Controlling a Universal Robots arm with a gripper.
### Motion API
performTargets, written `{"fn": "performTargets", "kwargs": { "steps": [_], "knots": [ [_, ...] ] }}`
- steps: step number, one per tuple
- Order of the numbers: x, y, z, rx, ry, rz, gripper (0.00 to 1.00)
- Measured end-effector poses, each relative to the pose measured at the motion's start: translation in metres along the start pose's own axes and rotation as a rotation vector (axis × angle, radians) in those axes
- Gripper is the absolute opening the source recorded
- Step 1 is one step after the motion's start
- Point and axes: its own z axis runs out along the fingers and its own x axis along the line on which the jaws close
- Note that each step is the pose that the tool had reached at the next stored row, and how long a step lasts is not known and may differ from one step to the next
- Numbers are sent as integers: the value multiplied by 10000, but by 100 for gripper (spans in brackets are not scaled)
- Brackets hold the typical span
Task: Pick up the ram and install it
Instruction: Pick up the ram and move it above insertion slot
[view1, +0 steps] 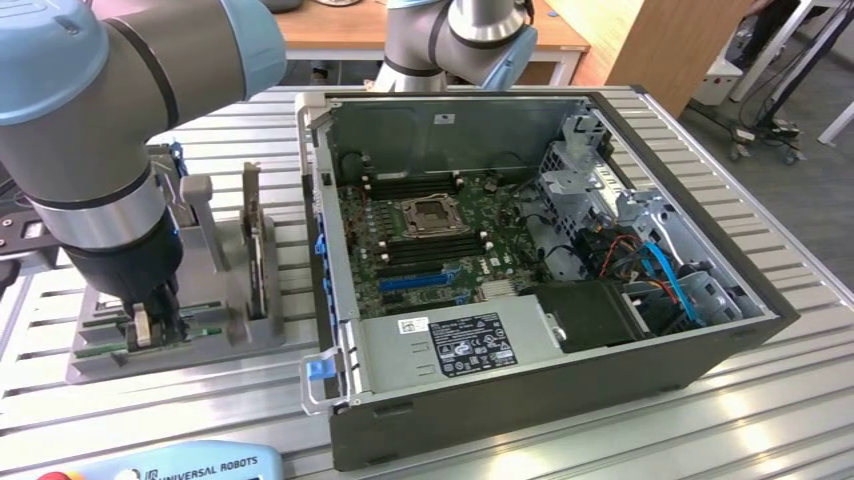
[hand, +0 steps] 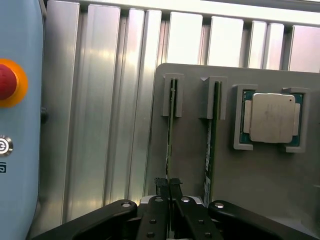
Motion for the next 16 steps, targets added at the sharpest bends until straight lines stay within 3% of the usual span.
{"fn": "performTargets", "kwargs": {
  "steps": [16],
  "knots": [
    [4, -29, -107, -36, -5, 108, 12]
  ]
}}
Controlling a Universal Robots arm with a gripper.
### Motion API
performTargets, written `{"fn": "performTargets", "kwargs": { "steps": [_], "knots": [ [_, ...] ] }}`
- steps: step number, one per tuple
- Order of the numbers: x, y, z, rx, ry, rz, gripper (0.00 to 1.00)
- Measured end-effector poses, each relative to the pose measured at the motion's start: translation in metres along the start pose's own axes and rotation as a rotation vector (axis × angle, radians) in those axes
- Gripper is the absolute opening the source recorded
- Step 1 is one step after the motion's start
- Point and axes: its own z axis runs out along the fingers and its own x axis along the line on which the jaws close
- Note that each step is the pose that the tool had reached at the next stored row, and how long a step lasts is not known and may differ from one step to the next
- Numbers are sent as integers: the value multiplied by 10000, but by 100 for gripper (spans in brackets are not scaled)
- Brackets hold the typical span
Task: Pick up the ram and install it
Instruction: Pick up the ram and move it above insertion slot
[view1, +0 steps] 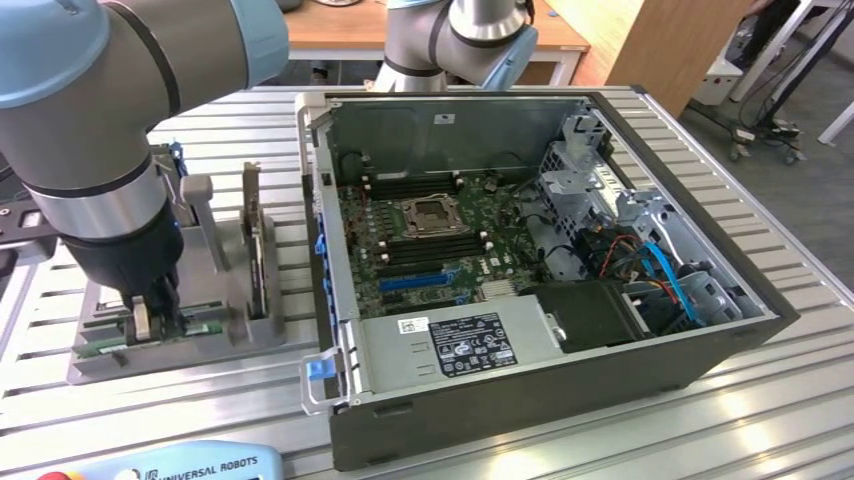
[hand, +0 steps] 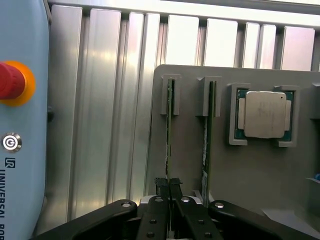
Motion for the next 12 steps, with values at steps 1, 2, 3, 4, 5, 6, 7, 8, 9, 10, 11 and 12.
{"fn": "performTargets", "kwargs": {
  "steps": [1, 2, 3, 4, 5, 6, 7, 8, 9, 10, 11, 12],
  "knots": [
    [0, -1, -9, 0, 0, 10, 12],
    [0, -1, -19, -1, -1, 20, 12],
    [0, -3, -31, -1, -2, 29, 12],
    [1, -3, -44, -1, -1, 39, 12],
    [1, -4, -57, -2, -2, 48, 12],
    [1, -4, -69, -1, -2, 59, 12],
    [1, -5, -82, -1, -3, 73, 12],
    [2, -5, -96, -2, -4, 89, 12],
    [2, -5, -111, -2, -4, 108, 12],
    [2, -5, -127, -2, -5, 126, 12],
    [2, -6, -143, -2, -5, 143, 12],
    [2, -6, -161, -3, -6, 159, 12]
  ]
}}
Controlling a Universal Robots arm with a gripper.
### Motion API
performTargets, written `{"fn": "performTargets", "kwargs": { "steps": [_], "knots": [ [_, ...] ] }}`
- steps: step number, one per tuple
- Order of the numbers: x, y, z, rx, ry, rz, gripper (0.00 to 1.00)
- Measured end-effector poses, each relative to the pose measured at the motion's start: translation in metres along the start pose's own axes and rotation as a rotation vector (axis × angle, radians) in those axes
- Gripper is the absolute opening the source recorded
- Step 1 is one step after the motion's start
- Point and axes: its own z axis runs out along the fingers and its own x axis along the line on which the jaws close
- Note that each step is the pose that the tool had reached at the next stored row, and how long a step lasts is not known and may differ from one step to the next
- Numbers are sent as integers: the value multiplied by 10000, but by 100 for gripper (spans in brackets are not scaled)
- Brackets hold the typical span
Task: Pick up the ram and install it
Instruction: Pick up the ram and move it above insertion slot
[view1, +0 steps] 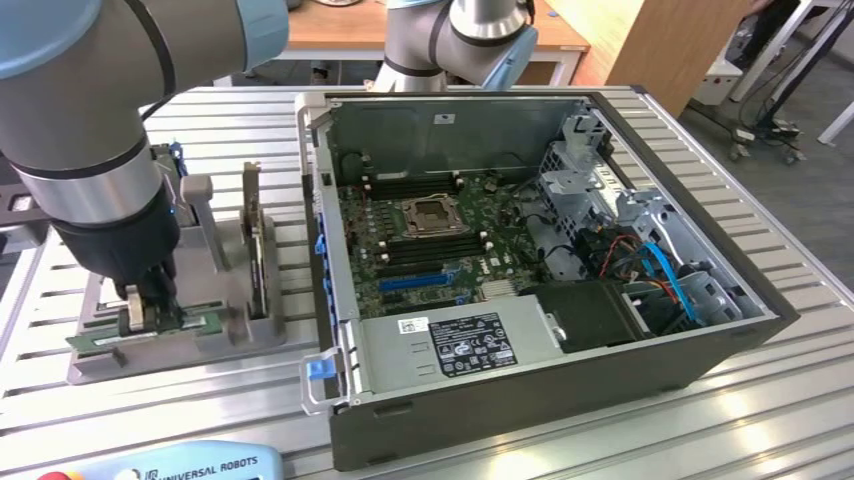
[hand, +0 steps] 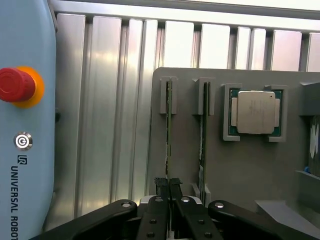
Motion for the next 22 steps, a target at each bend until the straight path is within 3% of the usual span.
{"fn": "performTargets", "kwargs": {
  "steps": [22],
  "knots": [
    [6, 1, -452, -3, -9, 293, 12]
  ]
}}
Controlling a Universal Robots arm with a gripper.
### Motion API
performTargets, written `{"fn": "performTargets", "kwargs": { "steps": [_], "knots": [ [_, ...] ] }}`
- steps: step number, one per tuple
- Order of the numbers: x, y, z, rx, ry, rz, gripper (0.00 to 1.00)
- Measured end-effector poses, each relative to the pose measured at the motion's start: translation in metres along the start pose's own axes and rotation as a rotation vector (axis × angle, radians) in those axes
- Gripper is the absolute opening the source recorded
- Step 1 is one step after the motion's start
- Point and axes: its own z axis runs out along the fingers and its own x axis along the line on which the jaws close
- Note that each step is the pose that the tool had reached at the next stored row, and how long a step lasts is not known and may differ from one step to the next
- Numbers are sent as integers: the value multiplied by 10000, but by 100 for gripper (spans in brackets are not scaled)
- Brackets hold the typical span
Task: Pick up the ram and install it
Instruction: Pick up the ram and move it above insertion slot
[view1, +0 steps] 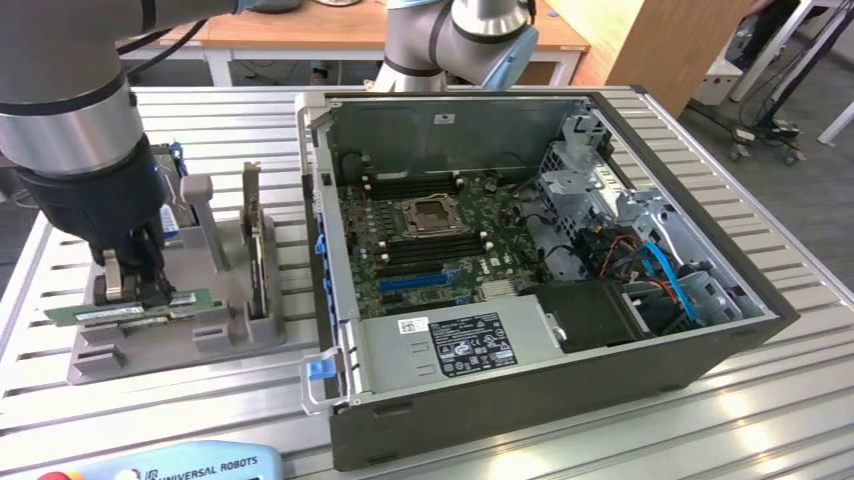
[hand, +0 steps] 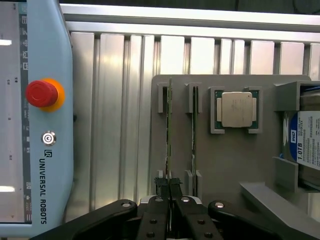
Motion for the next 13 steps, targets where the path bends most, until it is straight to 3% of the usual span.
{"fn": "performTargets", "kwargs": {
  "steps": [13],
  "knots": [
    [5, 10, -353, -3, -6, 218, 12]
  ]
}}
